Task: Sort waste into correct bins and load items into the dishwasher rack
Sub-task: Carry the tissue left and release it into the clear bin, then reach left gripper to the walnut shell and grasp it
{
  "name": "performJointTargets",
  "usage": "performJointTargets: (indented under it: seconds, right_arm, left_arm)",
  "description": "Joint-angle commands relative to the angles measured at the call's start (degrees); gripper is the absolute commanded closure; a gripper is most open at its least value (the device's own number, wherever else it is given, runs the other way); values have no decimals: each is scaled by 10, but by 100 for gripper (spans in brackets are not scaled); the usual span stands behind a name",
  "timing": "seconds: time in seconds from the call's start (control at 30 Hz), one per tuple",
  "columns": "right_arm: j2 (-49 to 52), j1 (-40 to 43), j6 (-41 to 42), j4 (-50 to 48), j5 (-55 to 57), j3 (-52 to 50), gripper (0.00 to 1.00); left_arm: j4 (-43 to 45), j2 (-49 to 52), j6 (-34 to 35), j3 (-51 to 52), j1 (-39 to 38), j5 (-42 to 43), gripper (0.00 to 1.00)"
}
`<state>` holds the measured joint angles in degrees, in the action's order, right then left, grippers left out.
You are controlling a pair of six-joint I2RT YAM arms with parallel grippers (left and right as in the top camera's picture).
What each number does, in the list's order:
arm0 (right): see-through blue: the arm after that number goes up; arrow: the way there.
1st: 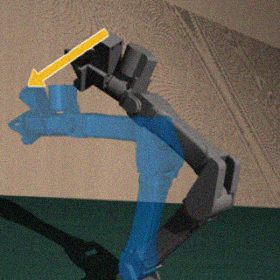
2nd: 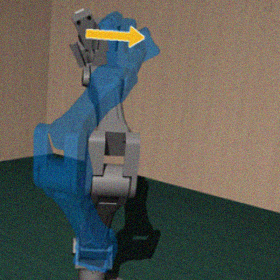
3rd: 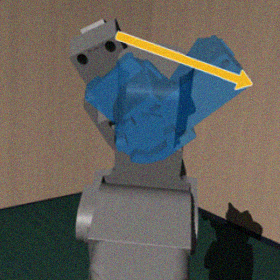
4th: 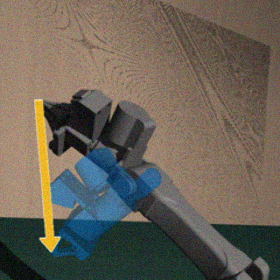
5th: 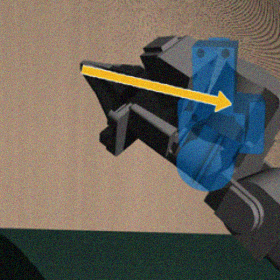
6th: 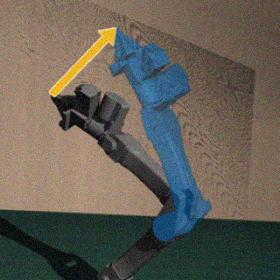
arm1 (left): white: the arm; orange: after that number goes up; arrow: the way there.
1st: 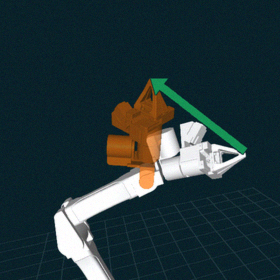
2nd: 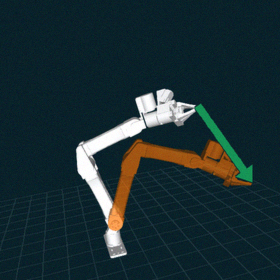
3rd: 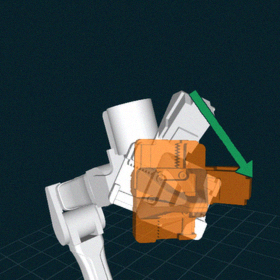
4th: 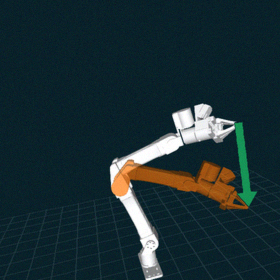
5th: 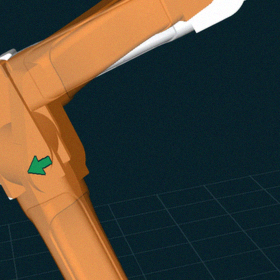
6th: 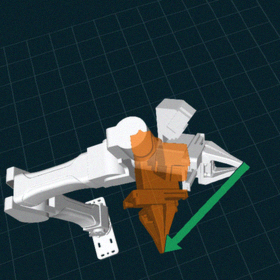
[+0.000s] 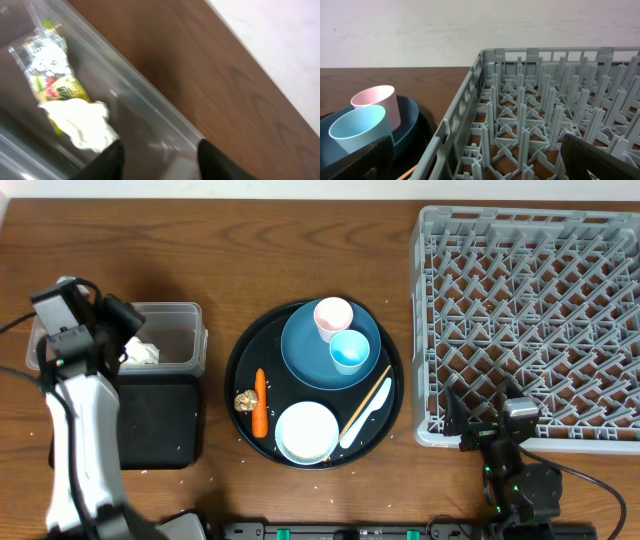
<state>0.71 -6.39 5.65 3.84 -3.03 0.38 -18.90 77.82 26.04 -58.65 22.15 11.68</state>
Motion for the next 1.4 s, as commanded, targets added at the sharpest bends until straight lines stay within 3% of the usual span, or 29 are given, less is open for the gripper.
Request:
performJointTargets:
  seconds: [0.0,0.2,0.33,0.7,1.1,1.37]
  right_arm:
    - [-2,6,3,2,0,-1,1]
    - [-2,6,3,2,0,-1,1]
    - [-2,6,3,2,0,-1,1]
    - [-2,6,3,2,0,-1,1]
    - [-2,6,3,2,0,-1,1]
    - [-2,6,3,2,0,-1,1]
  left_arm:
    - [-44,-54,-6,-13,-37,10,56]
    - [-267,-101,-8,-11,-154,8,56]
    - [-343,-92,-20,6,-232,-29,56]
    - [-311,-18,-19,49,-372,-112,55]
    - [-285,104,-20,49,-380,-122,55]
    - [-273,127,-20,49,-380,-117,55]
